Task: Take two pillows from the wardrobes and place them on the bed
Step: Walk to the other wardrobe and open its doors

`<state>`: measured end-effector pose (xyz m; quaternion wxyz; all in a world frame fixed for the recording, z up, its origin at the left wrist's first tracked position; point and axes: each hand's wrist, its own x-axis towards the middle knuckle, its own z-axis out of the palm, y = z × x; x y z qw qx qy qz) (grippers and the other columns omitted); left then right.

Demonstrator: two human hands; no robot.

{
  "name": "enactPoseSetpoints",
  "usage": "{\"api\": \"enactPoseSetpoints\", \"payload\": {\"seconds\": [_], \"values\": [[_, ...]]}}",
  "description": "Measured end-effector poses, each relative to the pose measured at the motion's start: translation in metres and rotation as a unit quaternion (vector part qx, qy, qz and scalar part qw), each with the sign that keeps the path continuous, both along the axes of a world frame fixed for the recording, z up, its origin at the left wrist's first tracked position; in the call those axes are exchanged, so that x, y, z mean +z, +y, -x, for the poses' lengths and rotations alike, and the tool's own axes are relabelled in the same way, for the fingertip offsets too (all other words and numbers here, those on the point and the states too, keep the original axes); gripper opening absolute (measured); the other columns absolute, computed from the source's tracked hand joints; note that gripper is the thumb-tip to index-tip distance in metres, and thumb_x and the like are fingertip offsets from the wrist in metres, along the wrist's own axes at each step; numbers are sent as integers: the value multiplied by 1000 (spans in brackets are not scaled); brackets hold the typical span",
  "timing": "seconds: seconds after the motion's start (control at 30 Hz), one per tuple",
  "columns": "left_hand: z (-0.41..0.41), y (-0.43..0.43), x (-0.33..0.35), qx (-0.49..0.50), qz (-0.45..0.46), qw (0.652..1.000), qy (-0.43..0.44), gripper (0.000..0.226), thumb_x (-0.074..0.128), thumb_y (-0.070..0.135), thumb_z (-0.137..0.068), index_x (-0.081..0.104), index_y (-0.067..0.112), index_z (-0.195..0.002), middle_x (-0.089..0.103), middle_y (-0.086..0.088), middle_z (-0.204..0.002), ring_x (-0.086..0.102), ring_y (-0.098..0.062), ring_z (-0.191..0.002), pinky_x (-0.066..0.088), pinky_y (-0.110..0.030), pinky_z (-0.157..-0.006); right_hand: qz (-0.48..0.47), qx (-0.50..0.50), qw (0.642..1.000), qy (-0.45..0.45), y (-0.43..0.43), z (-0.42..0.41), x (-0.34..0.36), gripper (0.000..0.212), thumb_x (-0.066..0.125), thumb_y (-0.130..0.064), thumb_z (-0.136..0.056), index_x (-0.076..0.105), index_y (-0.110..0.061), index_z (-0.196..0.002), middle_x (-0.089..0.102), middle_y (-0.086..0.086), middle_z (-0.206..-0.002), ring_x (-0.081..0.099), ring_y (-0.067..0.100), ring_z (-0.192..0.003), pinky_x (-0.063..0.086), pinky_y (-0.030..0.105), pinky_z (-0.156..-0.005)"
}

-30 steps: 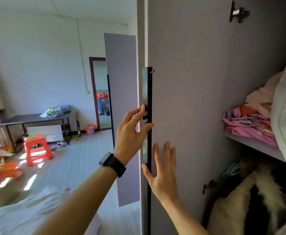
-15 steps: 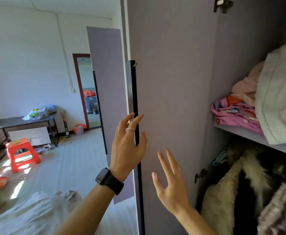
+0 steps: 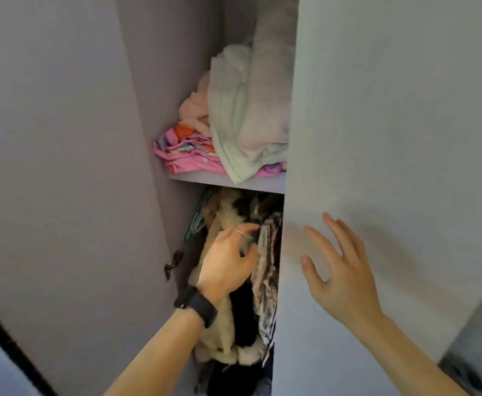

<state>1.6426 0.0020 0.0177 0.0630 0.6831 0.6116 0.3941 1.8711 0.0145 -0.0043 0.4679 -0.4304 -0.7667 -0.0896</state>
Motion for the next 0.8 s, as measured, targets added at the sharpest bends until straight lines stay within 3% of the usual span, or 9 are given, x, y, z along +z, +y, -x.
{"api": "enactPoseSetpoints", "payload": {"seconds": [0.1,0.17,0.23,0.33,0.43,0.53,0.67,0.8], "values": [[-34,39,21,-56,-4,995,-78,50,63,31,-94,47,26,-141,56,5,-135,56,-9,-117,43,-21,-91,-58,-79,995,-11,12,-33,36,48,59,-36,-91,61,-21,-136,41,7,-156,35,37,-143,38,48,-111],[-49,59,43,-86,-13,986,-142,51,65,33,-92,46,26,-139,59,8,-128,58,-1,-109,43,-13,-85,-79,-128,989,-9,21,-44,63,50,56,-40,-92,59,-23,-138,39,5,-158,32,36,-146,36,48,-113],[-59,75,67,-121,-26,972,-201,41,66,36,-92,48,39,-129,61,18,-118,59,9,-101,45,-6,-76,-102,-164,981,-3,31,-48,89,51,55,-41,-92,58,-24,-140,37,5,-159,31,35,-146,36,49,-113],[-67,93,96,-171,-46,944,-278,33,66,36,-94,50,41,-123,63,21,-113,60,11,-100,50,-10,-79,-144,-193,971,0,49,-48,124,53,61,-37,-91,57,-22,-142,35,10,-161,26,36,-149,37,55,-112],[-69,105,109,-191,-45,932,-304,37,65,35,-95,52,29,-129,67,14,-116,63,7,-96,55,-19,-82,-167,-230,959,-17,73,-44,145,60,62,-40,-92,49,-25,-148,26,11,-165,16,36,-153,25,61,-116],[-65,113,104,-210,-43,923,-319,32,66,31,-95,54,31,-124,69,10,-113,66,1,-94,57,-27,-83,-167,-286,943,-35,95,-41,137,64,53,-51,-95,37,-33,-154,15,10,-168,7,35,-155,9,64,-120],[-64,118,95,-243,-40,905,-347,30,67,25,-94,54,36,-118,71,9,-111,68,0,-96,54,-16,-76,-199,-330,922,-44,115,-43,115,61,40,-55,-99,28,-35,-156,17,10,-167,12,35,-154,10,66,-119],[-62,116,92,-263,-38,883,-386,33,68,19,-93,57,37,-118,74,9,-109,69,-4,-99,54,-19,-79,-192,-338,920,-49,115,-41,116,62,32,-57,-102,19,-37,-158,13,8,-168,10,34,-155,8,65,-120]]}}
